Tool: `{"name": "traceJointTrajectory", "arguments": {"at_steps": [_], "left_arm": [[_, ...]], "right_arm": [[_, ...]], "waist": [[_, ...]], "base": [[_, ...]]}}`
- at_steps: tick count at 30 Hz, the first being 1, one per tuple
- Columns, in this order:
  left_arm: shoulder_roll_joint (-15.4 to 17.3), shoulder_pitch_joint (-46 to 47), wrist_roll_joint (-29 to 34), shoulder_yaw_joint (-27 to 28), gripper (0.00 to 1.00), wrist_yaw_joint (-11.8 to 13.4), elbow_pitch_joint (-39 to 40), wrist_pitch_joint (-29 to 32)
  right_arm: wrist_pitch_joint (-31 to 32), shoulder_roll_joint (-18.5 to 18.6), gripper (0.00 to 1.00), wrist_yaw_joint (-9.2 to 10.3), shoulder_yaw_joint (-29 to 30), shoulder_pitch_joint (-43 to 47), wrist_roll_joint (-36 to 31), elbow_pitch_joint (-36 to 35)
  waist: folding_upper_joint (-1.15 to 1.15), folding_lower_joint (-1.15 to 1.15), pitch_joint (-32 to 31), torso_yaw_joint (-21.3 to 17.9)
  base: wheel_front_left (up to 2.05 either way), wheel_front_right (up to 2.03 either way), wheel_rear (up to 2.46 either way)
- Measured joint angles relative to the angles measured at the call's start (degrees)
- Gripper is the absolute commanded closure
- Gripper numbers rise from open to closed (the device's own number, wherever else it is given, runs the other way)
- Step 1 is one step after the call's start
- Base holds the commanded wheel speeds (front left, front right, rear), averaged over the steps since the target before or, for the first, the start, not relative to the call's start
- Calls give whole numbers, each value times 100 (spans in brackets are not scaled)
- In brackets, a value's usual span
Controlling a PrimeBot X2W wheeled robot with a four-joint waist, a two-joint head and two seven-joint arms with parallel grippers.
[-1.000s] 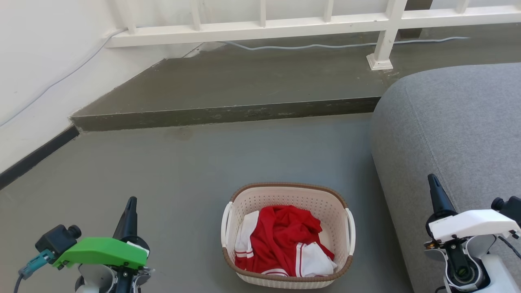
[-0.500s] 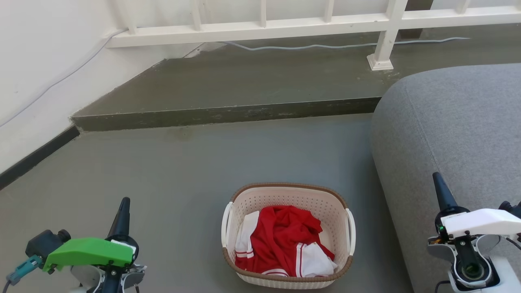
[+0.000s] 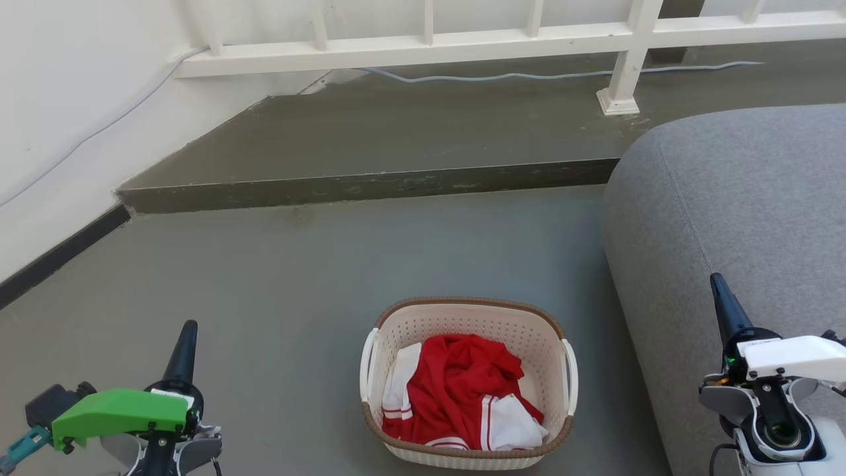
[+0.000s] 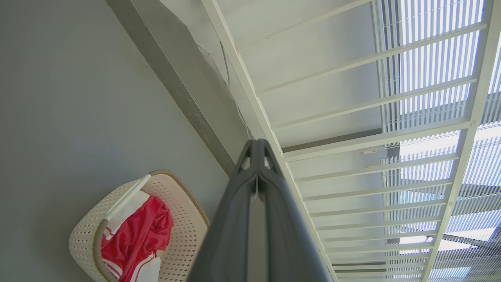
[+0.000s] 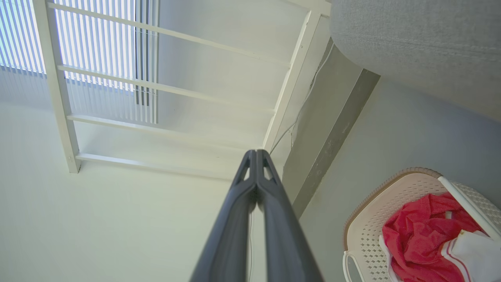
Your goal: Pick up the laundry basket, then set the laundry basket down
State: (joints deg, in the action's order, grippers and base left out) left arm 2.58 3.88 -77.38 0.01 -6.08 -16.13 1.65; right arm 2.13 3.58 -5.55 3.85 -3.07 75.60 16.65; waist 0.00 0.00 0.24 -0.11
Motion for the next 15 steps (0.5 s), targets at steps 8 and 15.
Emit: {"name": "traceJointTrajectory", "arguments": {"at_steps": [8, 15], "left_arm": [[-9, 0, -543, 182, 100, -32, 1, 185], [-20, 0, -988, 326, 100, -48, 3, 336]], "right_arm": [[158, -35, 100, -49, 165, -2, 633, -9], [307, -91, 100, -99, 298, -6, 1125, -16]], "waist": [[0, 0, -4, 5], [0, 0, -6, 8]], "base": [[0, 0, 0], [0, 0, 0]]}}
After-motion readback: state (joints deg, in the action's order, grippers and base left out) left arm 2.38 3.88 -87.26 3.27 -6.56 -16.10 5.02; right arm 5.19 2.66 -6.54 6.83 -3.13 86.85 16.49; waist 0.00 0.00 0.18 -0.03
